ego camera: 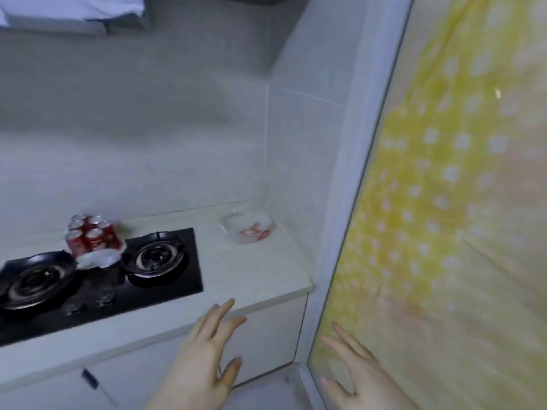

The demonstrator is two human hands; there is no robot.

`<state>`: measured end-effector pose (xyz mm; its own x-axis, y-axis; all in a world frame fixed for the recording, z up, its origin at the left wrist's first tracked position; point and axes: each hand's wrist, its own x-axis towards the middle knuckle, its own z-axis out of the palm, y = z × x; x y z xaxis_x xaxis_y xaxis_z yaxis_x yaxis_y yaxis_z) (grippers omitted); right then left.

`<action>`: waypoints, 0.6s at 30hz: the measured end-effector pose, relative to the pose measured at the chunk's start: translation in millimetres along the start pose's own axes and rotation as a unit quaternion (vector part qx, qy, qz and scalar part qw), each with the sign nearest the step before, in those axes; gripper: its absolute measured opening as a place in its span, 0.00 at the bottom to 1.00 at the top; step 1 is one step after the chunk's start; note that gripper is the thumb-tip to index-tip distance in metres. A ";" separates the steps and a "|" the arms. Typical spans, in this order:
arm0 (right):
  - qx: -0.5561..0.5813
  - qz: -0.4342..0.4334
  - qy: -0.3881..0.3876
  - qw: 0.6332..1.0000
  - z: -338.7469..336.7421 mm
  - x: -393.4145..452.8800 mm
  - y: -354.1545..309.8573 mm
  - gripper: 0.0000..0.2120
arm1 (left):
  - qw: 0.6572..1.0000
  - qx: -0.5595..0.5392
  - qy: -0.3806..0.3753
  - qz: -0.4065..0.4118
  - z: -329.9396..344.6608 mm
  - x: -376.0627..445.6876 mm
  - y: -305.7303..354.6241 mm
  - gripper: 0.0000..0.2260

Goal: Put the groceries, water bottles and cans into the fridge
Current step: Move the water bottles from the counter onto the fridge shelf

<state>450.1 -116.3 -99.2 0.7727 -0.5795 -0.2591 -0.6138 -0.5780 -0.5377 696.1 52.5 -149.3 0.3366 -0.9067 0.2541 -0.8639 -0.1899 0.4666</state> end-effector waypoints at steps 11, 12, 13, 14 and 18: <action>-0.054 -0.185 -0.097 0.976 70.1 144.9 -154.9 0.27 | 0.976 0.058 0.108 -0.182 -88.2 -72.6 -146.1 0.26; -0.059 -0.200 -0.107 0.972 74.6 153.1 -168.1 0.27 | 0.972 0.060 0.120 -0.193 -93.2 -79.9 -153.9 0.25; -0.067 -0.215 -0.116 0.967 79.5 161.1 -180.5 0.27 | 0.968 0.062 0.132 -0.206 -98.0 -86.9 -160.8 0.25; -0.073 -0.228 -0.123 0.963 84.7 168.7 -192.4 0.27 | 0.962 0.064 0.142 -0.222 -103.4 -93.9 -166.3 0.25; -0.091 -0.273 -0.158 0.945 108.9 197.4 -240.4 0.30 | 0.936 0.066 0.152 -0.309 -125.4 -126.3 -183.1 0.25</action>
<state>767.9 -29.2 -108.5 0.9741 0.0168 -0.2256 -0.1059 -0.8475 -0.5201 858.8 249.1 -160.6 0.8616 -0.4630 0.2081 -0.5005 -0.7068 0.4999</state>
